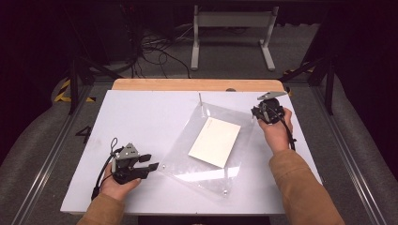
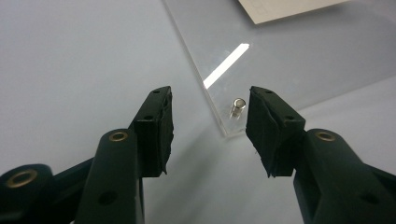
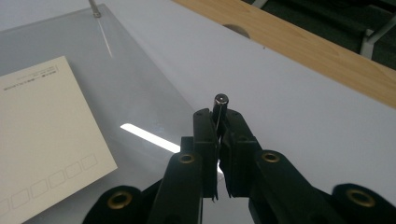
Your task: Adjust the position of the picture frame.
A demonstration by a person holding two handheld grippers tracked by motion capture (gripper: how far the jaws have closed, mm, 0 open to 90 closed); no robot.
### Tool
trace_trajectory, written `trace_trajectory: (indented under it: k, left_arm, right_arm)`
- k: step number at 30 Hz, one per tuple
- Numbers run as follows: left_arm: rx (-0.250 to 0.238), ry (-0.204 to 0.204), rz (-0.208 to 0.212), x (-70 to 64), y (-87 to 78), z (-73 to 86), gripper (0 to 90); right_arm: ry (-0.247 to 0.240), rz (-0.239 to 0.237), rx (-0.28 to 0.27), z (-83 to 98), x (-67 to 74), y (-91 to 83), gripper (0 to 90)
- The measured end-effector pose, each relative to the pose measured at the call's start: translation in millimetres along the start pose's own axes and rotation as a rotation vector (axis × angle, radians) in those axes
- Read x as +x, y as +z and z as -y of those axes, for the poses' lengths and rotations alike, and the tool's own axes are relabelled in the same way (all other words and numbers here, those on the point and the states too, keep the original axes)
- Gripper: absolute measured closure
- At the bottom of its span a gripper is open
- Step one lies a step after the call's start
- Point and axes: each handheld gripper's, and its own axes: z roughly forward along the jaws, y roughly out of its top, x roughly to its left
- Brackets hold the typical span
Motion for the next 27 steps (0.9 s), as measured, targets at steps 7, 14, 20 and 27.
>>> trace_trajectory:
  k: [7, 14, 20, 27]
  left_arm:
    - [-0.006, 0.002, 0.012, -3.7, -3.9, 4.4, 51.3]
    - [-0.01, 0.019, 0.021, -4.3, -5.9, 8.0, 51.1]
    - [-0.005, 0.047, 0.037, -8.1, -1.5, 4.0, 53.7]
    - [0.016, 0.103, 0.053, -12.1, 9.6, -3.9, 55.8]
  right_arm:
    - [-0.028, 0.013, -0.004, -23.9, 5.5, 32.7, 83.9]
    - [-0.049, 0.034, 0.01, -29.1, 17.8, 53.9, 83.3]
    - [-0.021, 0.016, -0.003, -19.7, 23.6, 43.1, 73.2]
    - [0.019, -0.056, -0.061, -7.6, 25.1, 17.3, 67.6]
